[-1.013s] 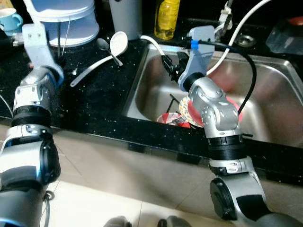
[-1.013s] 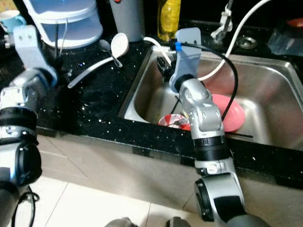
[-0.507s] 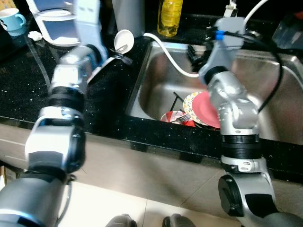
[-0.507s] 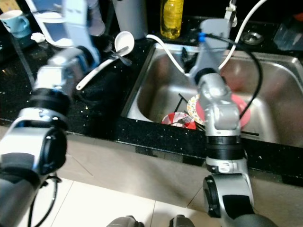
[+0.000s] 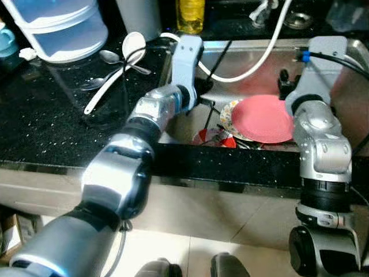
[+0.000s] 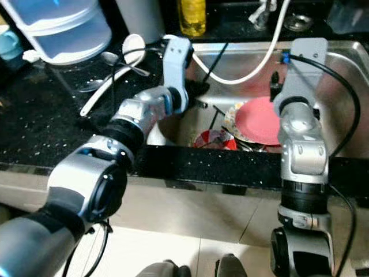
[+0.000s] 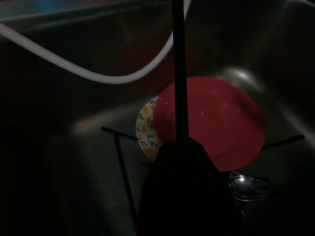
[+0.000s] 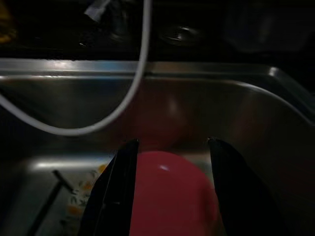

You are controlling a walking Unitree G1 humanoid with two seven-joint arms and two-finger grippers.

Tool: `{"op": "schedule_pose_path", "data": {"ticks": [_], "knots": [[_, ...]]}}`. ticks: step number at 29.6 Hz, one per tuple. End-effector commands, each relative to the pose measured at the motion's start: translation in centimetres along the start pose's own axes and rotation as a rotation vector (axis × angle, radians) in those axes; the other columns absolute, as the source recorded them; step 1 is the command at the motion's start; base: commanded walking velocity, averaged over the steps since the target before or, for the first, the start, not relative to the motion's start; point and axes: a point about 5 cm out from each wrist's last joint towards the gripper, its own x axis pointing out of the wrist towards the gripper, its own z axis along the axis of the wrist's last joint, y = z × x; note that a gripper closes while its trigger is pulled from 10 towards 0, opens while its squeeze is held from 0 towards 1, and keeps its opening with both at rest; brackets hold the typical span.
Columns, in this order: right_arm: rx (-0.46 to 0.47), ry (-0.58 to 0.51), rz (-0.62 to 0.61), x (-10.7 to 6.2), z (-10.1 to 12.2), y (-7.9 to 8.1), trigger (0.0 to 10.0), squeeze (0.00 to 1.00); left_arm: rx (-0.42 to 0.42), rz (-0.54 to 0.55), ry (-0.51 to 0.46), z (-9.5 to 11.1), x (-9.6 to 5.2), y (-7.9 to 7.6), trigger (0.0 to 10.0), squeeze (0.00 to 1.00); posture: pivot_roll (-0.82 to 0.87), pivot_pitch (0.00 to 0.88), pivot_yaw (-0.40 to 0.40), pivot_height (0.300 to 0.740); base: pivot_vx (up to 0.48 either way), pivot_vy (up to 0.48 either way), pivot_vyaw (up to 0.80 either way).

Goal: Kitchen organization

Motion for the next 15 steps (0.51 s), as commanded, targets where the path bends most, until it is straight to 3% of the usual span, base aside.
{"op": "schedule_pose_path", "data": {"ticks": [1,6,7,9,10,14,15], "knots": [[-0.009,-0.016,0.007,-0.4,0.4,0.2,10.0,0.0,-0.001,0.016,0.045,-1.8,0.0,0.2,10.0,1.0,-0.09,0.175,0.169,0.74,0.0,0.0,0.0],[-0.008,-0.071,0.043,-0.6,1.2,0.6,10.0,0.0,0.023,0.015,-0.051,-0.4,-0.4,0.8,10.0,1.0,-0.08,0.177,0.163,0.74,0.0,0.0,0.0],[-0.005,-0.118,0.075,-0.6,2.0,1.2,10.0,0.0,0.021,-0.01,-0.202,2.0,-1.1,1.3,10.0,1.0,-0.07,0.173,0.156,0.74,0.0,0.0,0.0],[-0.004,-0.149,0.091,-0.6,2.5,1.6,10.0,0.0,-0.001,-0.014,-0.302,3.5,-1.8,1.9,10.0,1.0,-0.05,0.168,0.151,0.74,0.0,0.0,0.0],[-0.002,-0.157,0.096,-0.5,2.7,1.8,10.0,0.0,0.005,-0.003,-0.321,4.0,-2.2,2.4,10.0,0.0,-0.03,0.165,0.143,0.74,0.0,0.0,0.0],[0.01,-0.176,0.112,-0.4,3.1,2.2,10.0,0.0,0.036,0.036,-0.341,4.7,-3.0,3.4,10.0,0.0,-0.02,0.161,0.137,0.74,0.0,0.0,0.0],[0.033,-0.213,0.201,-0.4,3.8,3.3,10.0,0.0,0.15,0.158,-0.336,5.7,-4.7,5.5,10.0,0.0,-0.01,0.153,0.129,0.74,0.0,0.0,0.0]]}}
